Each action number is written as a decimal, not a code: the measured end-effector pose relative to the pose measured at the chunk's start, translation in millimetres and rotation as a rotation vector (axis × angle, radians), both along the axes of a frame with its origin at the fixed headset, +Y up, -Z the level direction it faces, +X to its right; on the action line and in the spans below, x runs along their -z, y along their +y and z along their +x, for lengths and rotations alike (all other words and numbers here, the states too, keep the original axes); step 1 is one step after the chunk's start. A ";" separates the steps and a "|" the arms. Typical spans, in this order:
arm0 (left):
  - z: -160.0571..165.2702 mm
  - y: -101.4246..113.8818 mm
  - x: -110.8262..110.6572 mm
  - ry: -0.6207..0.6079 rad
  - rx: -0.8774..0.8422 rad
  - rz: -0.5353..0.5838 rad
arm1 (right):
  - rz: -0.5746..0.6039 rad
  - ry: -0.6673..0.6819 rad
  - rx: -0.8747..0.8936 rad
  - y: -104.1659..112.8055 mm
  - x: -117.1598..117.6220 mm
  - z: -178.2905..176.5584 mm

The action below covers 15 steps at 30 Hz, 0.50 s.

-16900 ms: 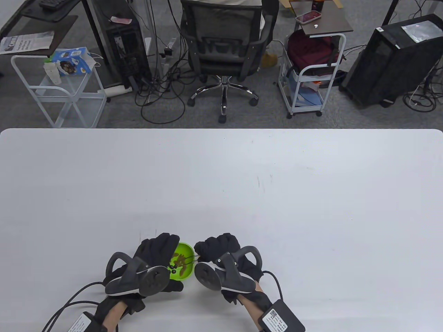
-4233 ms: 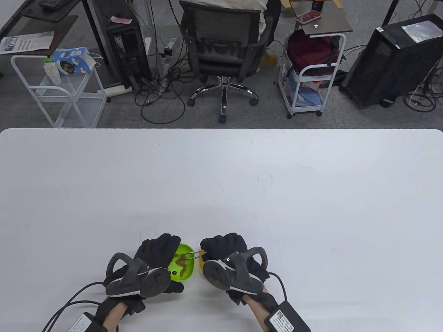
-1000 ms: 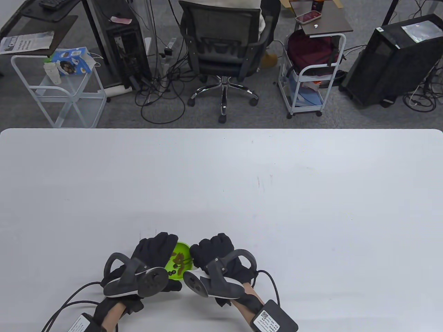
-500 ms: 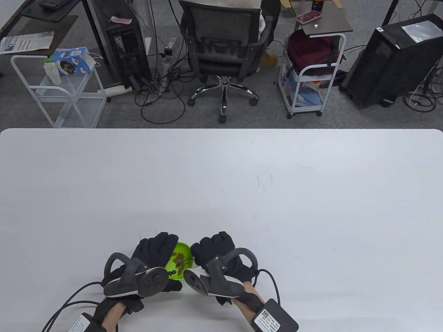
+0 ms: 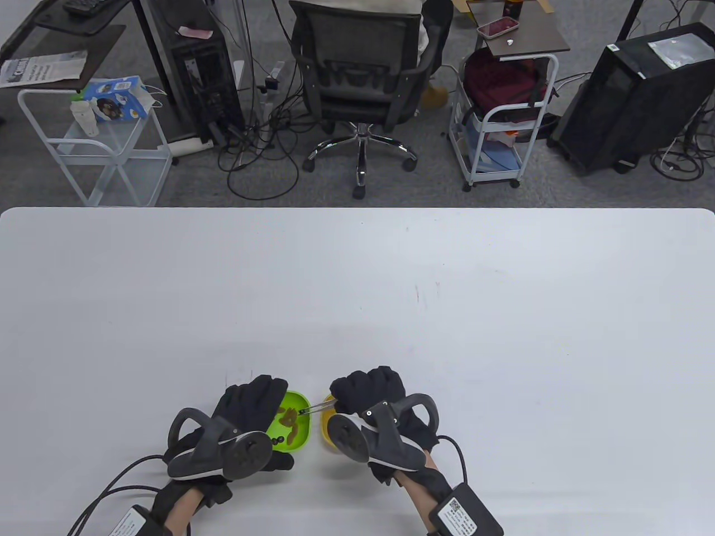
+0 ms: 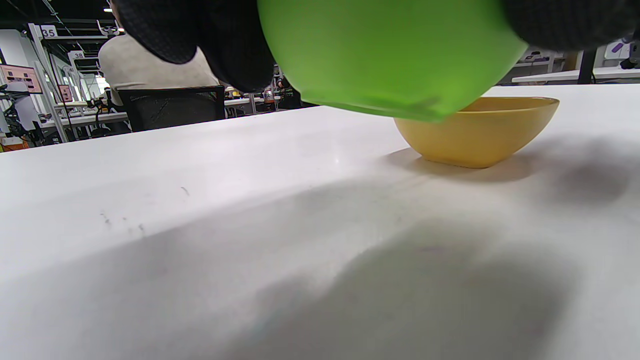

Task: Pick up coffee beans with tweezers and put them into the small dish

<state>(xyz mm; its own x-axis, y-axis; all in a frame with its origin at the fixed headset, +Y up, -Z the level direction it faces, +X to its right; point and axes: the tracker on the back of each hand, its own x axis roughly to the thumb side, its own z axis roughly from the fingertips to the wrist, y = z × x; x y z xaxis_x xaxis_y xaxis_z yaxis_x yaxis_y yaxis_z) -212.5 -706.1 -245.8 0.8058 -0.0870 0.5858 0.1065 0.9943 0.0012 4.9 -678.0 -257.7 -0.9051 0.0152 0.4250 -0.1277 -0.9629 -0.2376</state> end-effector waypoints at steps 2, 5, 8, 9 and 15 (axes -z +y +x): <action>0.1 0.0 -0.1 0.001 -0.001 0.001 | -0.012 -0.023 0.030 1.1 2.3 10.6; 0.3 -0.1 -0.2 0.001 0.000 0.001 | -0.028 -0.054 0.051 0.5 5.4 23.2; 0.1 0.0 -0.1 0.002 0.000 0.001 | -0.051 -0.078 0.066 -1.7 9.3 33.8; 0.0 -0.1 0.0 0.002 -0.001 -0.001 | -0.059 -0.086 0.068 -2.5 10.9 37.0; -0.9 0.5 0.0 0.005 -0.001 0.000 | -0.097 -0.117 0.090 -5.6 15.4 48.0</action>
